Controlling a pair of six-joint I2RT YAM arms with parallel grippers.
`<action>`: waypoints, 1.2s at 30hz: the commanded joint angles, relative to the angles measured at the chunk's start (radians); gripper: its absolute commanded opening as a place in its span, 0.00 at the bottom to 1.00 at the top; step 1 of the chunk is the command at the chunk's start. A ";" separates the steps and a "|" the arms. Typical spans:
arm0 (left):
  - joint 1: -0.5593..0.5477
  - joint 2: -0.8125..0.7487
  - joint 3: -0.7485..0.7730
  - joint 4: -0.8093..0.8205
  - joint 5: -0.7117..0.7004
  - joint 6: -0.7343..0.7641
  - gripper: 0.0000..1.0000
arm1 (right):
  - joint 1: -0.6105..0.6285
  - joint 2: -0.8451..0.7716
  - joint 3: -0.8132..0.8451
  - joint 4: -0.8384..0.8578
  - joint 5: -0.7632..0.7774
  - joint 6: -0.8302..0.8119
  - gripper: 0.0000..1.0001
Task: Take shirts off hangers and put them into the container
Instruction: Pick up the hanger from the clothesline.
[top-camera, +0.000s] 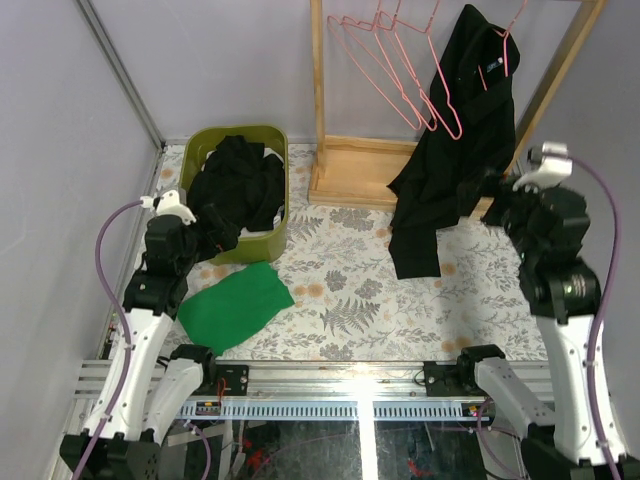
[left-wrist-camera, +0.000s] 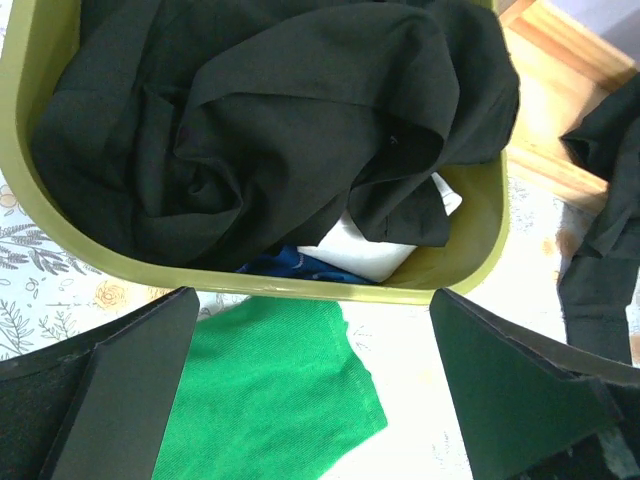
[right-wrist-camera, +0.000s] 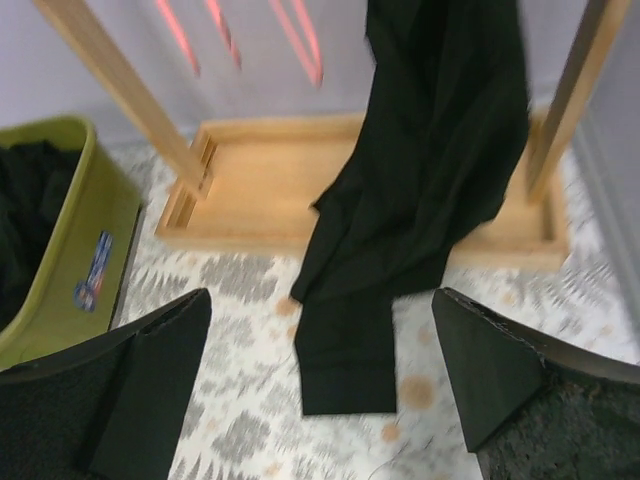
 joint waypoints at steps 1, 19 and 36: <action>0.002 -0.097 -0.047 0.118 0.059 0.028 1.00 | -0.002 0.188 0.259 -0.040 0.184 -0.159 0.99; 0.002 -0.154 -0.082 0.054 0.105 -0.039 1.00 | -0.327 0.679 0.735 -0.094 -0.192 0.004 0.97; 0.003 -0.178 -0.093 0.058 0.126 -0.034 1.00 | -0.334 0.838 0.617 0.282 -0.252 0.112 0.60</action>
